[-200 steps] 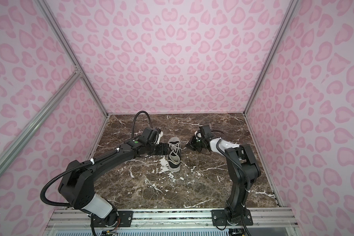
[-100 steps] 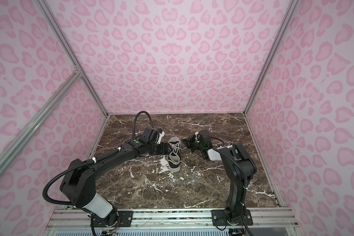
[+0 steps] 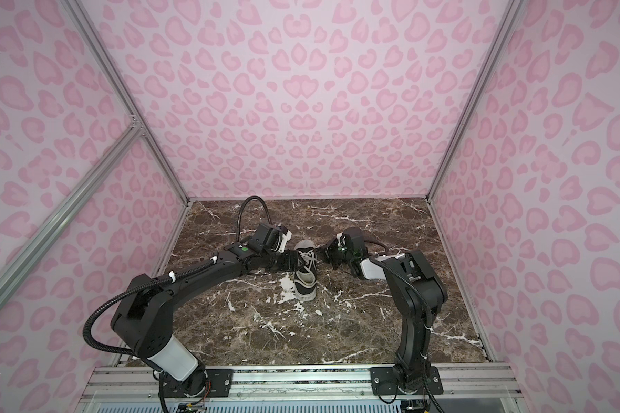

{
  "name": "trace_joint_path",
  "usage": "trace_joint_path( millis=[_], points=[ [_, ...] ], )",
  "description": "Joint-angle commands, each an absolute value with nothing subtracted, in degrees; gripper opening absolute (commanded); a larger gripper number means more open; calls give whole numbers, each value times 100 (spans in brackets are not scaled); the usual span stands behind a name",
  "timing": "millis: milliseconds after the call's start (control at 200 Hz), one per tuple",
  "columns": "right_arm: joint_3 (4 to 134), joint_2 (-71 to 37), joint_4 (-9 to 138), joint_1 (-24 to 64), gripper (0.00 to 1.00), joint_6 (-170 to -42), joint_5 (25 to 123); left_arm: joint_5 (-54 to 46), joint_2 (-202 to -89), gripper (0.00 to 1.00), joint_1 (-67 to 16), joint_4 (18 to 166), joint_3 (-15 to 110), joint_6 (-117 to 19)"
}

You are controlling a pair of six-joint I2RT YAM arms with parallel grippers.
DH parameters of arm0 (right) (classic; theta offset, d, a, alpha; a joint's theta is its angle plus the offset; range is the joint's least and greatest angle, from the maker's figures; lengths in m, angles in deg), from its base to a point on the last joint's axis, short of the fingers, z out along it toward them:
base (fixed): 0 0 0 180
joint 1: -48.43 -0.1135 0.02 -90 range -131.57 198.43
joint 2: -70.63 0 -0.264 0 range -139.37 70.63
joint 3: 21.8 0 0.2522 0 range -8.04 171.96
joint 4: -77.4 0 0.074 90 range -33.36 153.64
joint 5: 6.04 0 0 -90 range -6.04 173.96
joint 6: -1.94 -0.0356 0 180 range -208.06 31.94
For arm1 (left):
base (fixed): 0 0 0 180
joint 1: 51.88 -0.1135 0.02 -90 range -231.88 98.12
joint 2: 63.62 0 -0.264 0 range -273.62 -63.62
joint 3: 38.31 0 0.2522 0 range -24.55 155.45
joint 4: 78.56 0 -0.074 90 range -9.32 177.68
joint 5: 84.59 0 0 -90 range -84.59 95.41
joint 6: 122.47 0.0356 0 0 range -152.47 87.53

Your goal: Tie the shoes

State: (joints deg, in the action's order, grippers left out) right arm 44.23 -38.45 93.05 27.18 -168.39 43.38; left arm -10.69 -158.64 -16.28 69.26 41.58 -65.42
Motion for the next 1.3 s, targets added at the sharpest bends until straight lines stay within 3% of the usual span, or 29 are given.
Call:
trace_joint_path(
  millis=[0, 860, 1295],
  points=[
    [4437, -3872, 8940, 2716, 3, -16579, 4215, -1118, -15922, 70, -1607, 7146, 4209, -6604],
    [4273, -3952, 9608, 2628, 3, -16954, 3801, -1173, -16030, 70, -1540, 7271, 4198, -6673],
    [4156, -3854, 9679, 2555, 3, -16953, 3676, -1259, -16074, 65, -1532, 7406, 4144, -6736]
  ],
)
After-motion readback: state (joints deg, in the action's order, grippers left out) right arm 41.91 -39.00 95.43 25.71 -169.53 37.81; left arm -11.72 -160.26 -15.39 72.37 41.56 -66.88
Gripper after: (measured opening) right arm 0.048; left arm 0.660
